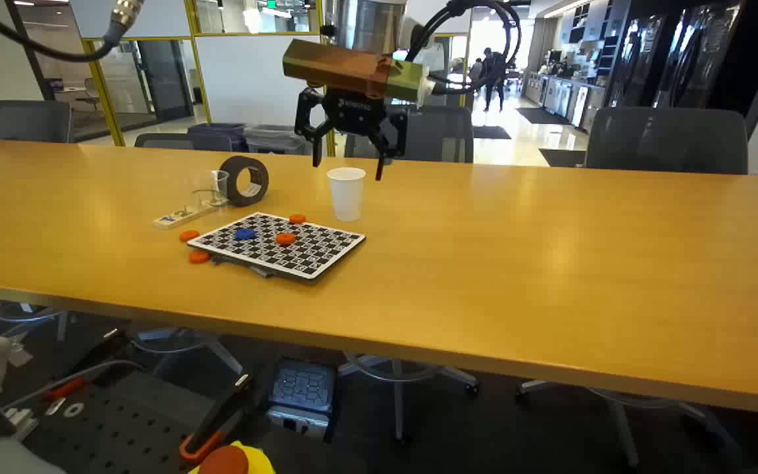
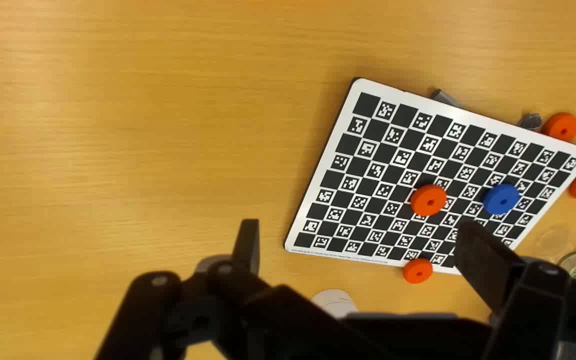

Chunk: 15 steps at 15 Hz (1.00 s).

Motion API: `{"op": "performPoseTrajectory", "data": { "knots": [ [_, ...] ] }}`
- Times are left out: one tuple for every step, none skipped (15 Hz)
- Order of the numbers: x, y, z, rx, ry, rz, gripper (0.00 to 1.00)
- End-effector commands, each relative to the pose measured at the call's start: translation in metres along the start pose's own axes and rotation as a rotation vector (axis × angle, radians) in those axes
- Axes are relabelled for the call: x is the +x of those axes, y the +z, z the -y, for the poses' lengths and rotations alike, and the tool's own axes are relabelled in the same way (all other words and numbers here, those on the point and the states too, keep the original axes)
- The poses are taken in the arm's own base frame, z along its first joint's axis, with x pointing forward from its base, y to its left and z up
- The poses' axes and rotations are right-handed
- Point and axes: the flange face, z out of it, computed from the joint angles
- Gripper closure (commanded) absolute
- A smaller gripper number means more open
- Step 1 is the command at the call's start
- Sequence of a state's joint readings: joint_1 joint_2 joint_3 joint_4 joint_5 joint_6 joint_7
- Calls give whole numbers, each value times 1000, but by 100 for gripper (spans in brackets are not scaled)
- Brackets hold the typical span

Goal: Put the orange rings in the white cup, then put the blue ring in the plastic clear cup.

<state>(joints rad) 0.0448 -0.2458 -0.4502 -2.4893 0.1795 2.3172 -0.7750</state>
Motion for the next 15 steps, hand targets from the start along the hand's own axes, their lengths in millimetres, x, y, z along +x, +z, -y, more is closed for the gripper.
{"op": "performPoseTrajectory", "data": {
  "knots": [
    [1, -2, 0, -3, 0, -3, 0],
    [3, -5, -1, -6, -1, -8, 0],
    [4, -6, -2, -9, -1, -12, 0],
    [5, -7, -2, -10, -2, -13, 0],
    [5, -7, -2, -10, -2, -14, 0],
    [5, -7, -2, -10, -2, -14, 0],
    [5, -7, -2, -10, -2, -14, 0],
    [3, -5, 2, -20, 2, -23, 0],
    [3, -1, 6, -21, 0, -27, 0],
    [4, 5, 15, -25, 7, -35, 0],
    [6, 10, 21, -29, -1, -37, 0],
    [11, 20, 34, -40, -7, -45, 0],
    [15, 27, 44, -47, -10, -55, 0],
    [20, 36, 56, -58, -13, -65, 0],
    [24, 44, 66, -62, -14, -74, 0]
  ]
}}
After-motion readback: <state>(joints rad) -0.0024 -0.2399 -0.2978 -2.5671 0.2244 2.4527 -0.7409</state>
